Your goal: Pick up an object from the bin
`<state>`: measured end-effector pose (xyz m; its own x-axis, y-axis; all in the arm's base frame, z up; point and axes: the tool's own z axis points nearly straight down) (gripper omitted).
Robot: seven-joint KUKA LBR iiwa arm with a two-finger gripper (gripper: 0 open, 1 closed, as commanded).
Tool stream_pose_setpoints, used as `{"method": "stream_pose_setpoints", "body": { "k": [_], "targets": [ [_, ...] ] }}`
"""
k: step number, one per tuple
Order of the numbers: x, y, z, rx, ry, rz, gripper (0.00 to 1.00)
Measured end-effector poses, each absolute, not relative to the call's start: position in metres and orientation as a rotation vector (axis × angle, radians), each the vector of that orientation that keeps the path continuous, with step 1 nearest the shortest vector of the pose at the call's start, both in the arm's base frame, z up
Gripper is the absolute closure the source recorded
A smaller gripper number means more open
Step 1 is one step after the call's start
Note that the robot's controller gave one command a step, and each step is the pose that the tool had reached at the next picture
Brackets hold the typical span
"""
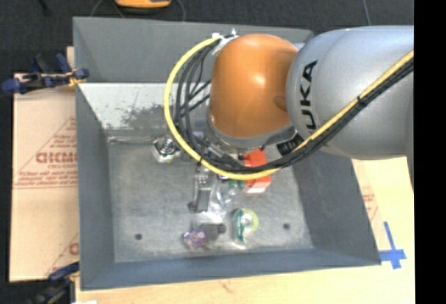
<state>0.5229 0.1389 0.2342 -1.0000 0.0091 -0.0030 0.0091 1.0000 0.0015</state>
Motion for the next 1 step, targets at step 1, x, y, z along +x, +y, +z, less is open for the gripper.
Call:
{"method": "stream_pose_setpoints", "body": {
  "k": [1],
  "targets": [
    [0.4935,0.0832,0.1554,-0.143,3.144,-0.005,0.00]
  ]
}}
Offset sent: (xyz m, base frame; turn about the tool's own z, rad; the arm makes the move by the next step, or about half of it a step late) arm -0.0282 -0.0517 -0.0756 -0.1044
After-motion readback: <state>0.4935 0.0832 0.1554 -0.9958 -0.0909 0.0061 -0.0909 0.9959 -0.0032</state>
